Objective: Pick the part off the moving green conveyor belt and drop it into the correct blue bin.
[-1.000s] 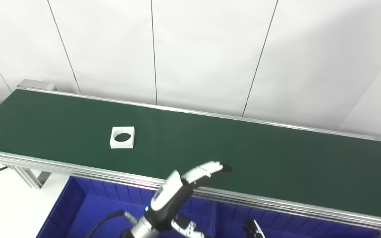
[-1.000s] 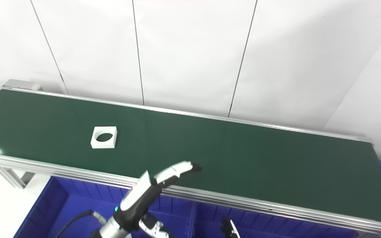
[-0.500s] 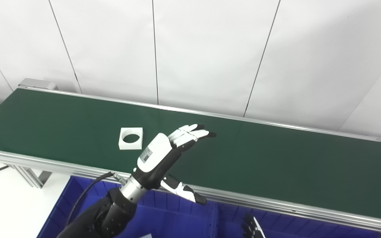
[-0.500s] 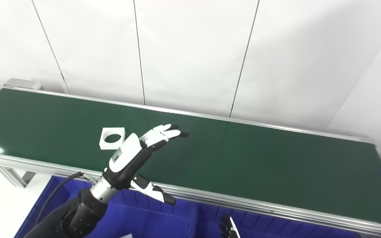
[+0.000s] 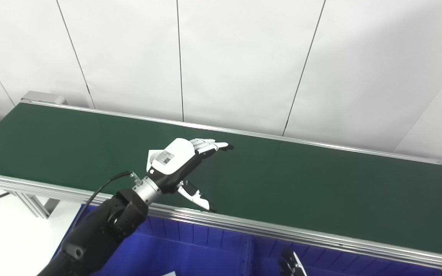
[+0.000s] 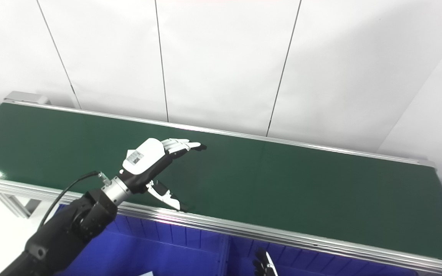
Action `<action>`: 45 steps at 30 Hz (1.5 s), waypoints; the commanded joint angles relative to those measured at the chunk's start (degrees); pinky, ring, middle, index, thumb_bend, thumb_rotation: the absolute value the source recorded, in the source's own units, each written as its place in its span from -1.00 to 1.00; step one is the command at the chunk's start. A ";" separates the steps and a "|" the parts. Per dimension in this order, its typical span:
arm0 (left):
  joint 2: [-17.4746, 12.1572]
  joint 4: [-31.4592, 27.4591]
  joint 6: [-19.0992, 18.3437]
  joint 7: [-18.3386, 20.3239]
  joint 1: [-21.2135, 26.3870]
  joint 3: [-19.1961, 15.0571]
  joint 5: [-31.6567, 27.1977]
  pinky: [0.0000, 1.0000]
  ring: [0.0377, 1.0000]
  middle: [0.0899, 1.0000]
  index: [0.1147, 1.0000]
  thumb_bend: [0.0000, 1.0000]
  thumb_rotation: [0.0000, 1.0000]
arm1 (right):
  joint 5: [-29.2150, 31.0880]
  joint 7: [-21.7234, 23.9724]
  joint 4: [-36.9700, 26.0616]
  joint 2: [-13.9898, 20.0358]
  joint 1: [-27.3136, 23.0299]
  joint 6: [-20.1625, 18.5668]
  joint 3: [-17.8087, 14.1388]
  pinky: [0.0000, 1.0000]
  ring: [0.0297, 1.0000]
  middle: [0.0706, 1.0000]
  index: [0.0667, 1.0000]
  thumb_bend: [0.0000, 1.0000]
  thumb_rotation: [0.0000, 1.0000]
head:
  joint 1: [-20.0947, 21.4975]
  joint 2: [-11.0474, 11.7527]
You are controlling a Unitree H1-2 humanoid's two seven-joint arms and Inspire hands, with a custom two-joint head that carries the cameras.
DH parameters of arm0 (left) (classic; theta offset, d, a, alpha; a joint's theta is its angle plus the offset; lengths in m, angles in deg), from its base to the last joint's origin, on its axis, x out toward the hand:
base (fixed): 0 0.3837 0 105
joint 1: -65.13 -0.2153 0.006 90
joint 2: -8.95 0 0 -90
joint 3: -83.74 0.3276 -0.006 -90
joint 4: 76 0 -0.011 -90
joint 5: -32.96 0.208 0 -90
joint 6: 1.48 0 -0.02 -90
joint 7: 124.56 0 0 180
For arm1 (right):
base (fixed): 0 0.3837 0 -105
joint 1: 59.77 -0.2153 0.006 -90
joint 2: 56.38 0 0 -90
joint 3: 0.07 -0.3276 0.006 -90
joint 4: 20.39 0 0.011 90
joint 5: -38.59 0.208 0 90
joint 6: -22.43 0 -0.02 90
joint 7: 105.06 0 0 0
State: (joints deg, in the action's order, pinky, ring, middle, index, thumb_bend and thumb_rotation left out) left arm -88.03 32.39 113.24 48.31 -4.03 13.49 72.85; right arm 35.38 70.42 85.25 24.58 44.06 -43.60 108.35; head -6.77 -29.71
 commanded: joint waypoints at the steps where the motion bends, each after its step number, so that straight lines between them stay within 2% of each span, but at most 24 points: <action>1: -1.33 1.18 0.85 0.44 3.69 -0.90 -0.10 0.50 0.59 0.60 0.66 1.00 -0.63 | -0.08 -0.22 -0.94 -0.32 -0.36 2.95 0.17 0.77 0.83 0.88 0.93 1.00 0.93 | -0.04 -0.05; 8: -1.90 8.70 0.43 1.50 7.59 -0.79 0.11 0.40 0.53 0.62 0.66 1.00 -0.79 | 0.31 0.08 -0.60 -0.46 -0.60 2.95 0.07 0.79 0.84 0.89 0.92 1.00 0.92 | 0.00 0.21; 13: -1.99 12.47 -2.47 0.82 10.16 -0.53 2.47 0.27 0.47 0.63 0.67 1.00 -0.84 | 0.49 0.38 -0.32 -0.61 -0.74 2.95 -0.02 0.81 0.85 0.90 0.92 1.00 0.92 | 0.14 0.47; 15: -1.90 13.26 -4.15 0.82 10.90 -0.40 3.56 0.25 0.50 0.64 0.66 1.00 -0.80 | 0.47 0.38 -0.17 -0.68 -0.84 2.95 -0.02 0.81 0.85 0.89 0.92 1.00 0.92 | 0.18 0.57; 19: -1.64 14.98 -6.57 0.45 12.24 0.15 5.19 0.31 0.54 0.66 0.67 1.00 -0.73 | 0.23 0.08 0.11 -0.81 -0.95 2.95 0.10 0.80 0.84 0.89 0.92 1.00 0.91 | 0.30 0.69; 23: -0.91 16.05 -8.74 -0.70 12.98 0.39 6.29 0.36 0.55 0.67 0.64 1.00 -0.79 | 0.19 0.02 0.33 -1.04 -1.05 2.95 0.23 0.81 0.84 0.88 0.92 1.00 0.90 | 0.51 0.74; 27: -0.53 17.71 -9.10 -1.98 13.83 0.89 6.82 0.38 0.55 0.67 0.62 1.00 -0.82 | 0.00 -0.18 0.38 -1.23 -1.14 2.95 0.45 0.81 0.83 0.88 0.91 1.00 0.89 | 0.69 0.70; 31: -0.38 18.01 -11.69 -0.88 14.72 1.99 8.12 0.46 0.59 0.70 0.64 1.00 -0.79 | 0.07 -0.20 0.39 -1.46 -1.17 2.95 0.57 0.80 0.82 0.87 0.90 1.00 0.88 | 0.90 0.64; 37: 0.10 20.54 -13.56 -0.86 16.97 5.29 10.68 0.47 0.61 0.70 0.61 1.00 -0.79 | -0.05 -0.25 0.31 -1.66 -1.16 2.95 0.90 0.79 0.81 0.86 0.91 1.00 0.89 | 1.16 0.61; 40: 0.83 21.92 -15.51 0.37 18.04 6.50 11.02 0.55 0.64 0.71 0.62 1.00 -0.83 | 0.39 0.15 0.14 -1.98 -1.04 2.95 0.71 0.78 0.81 0.85 0.90 1.00 0.87 | 1.37 0.47; 45: 1.60 25.49 -15.45 -0.52 19.98 9.31 12.26 0.52 0.61 0.65 0.59 1.00 -0.78 | 0.24 0.15 -0.53 -2.15 -0.80 2.95 0.95 0.77 0.80 0.85 0.90 1.00 0.86 | 1.67 0.13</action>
State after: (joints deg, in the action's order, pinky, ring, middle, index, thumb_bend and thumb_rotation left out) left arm -86.19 58.02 98.01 49.24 12.32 22.70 84.40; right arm 35.40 70.40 86.31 22.99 43.36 -43.60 109.13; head -5.01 -29.53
